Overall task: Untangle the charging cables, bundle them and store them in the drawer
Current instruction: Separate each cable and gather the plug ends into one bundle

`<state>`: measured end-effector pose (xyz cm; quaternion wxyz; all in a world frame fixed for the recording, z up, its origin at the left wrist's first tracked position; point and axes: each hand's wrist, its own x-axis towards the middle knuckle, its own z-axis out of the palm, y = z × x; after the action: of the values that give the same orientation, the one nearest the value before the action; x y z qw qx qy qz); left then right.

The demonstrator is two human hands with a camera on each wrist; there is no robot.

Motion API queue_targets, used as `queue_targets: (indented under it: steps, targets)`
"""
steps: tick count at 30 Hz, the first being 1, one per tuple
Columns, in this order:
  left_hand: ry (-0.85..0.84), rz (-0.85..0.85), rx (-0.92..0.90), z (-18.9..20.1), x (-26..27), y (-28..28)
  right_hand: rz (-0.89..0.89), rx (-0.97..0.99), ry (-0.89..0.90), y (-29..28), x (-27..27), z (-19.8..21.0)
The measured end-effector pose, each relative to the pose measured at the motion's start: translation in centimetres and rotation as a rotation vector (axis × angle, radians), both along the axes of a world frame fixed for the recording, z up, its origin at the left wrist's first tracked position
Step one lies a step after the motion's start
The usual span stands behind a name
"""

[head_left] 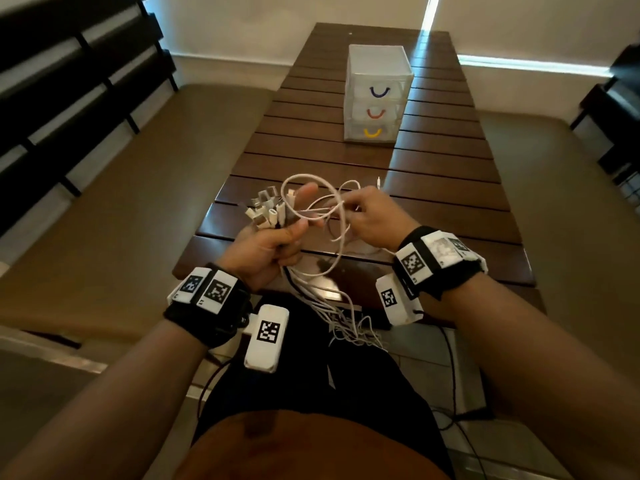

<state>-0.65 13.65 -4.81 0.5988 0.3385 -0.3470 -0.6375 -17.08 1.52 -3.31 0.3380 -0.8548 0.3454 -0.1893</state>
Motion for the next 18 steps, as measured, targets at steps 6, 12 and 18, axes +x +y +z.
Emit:
queue_targets:
  steps: [6, 12, 18]
  targets:
    - [-0.098, 0.076, 0.006, -0.1, -1.6, -2.6, 0.006, 0.155, -0.107, 0.7, -1.5, 2.6]
    - [-0.142, 0.037, -0.132, 0.3, -3.5, -3.7, -0.074, 0.478, -0.172, 1.6, -2.3, 3.6]
    - [-0.434, 0.204, -0.226, 0.7, -5.2, -5.0, -0.159, 0.505, -0.235, 1.5, -3.3, 4.0]
